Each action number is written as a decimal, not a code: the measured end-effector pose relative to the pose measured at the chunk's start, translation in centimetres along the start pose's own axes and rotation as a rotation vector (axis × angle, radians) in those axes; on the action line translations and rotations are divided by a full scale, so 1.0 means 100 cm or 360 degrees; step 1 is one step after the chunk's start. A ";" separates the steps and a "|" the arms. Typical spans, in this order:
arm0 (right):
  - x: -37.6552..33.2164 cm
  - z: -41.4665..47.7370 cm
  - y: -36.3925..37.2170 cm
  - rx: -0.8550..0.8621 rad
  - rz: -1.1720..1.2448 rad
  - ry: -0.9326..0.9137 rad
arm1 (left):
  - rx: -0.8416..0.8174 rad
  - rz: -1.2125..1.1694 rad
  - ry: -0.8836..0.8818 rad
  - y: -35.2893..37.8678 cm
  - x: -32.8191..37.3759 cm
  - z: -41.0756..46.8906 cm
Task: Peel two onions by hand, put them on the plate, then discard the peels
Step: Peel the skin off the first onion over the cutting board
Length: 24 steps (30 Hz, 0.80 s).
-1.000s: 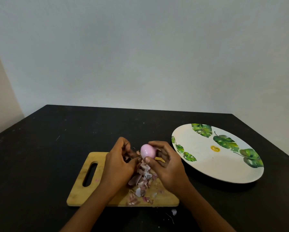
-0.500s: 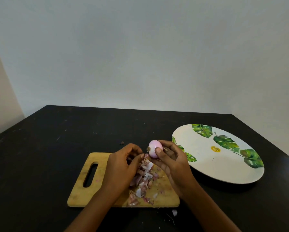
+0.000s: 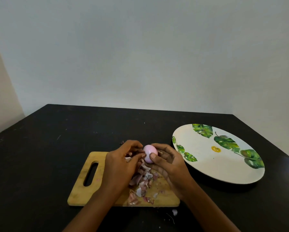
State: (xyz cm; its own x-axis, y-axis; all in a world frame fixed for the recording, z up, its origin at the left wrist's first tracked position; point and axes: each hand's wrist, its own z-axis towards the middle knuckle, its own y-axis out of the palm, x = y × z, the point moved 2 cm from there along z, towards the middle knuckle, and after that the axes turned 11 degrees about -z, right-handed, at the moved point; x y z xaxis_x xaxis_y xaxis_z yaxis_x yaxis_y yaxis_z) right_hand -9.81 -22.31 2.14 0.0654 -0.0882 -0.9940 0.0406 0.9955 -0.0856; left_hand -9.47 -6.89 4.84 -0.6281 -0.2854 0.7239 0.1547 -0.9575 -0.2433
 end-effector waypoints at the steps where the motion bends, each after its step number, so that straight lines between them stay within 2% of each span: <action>1: 0.000 0.000 0.000 0.0003 -0.0018 -0.0001 | -0.0024 0.0020 0.0009 0.001 0.000 0.000; 5: -0.001 -0.003 0.004 -0.0039 -0.0007 0.0000 | -0.0165 0.0041 -0.0035 0.005 -0.005 -0.004; 8: -0.004 -0.004 0.006 -0.0126 0.0247 0.0073 | -0.0194 -0.0052 -0.0171 0.007 -0.006 -0.005; 14: -0.015 -0.008 0.009 -0.0298 0.0813 0.0228 | -0.0020 -0.0412 -0.0396 0.005 0.006 0.000; 18: -0.020 -0.007 0.004 -0.0195 0.1182 0.0256 | 0.0118 -0.0495 -0.0488 -0.001 0.000 0.004; 20: -0.022 -0.005 0.001 -0.0138 0.1169 0.0240 | 0.0174 -0.0490 -0.0460 -0.005 -0.004 0.006; 24: -0.015 -0.002 0.000 -0.0074 0.1028 0.0279 | 0.0104 -0.0359 -0.0344 -0.001 -0.003 0.001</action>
State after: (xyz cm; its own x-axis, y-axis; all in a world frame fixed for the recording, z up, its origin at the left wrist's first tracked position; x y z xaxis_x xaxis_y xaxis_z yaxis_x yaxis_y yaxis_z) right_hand -10.08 -22.13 3.61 -0.1010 0.5289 -0.8426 0.0042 0.8472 0.5313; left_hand -9.19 -6.67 4.71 -0.4769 -0.0612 0.8768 0.0833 -0.9962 -0.0243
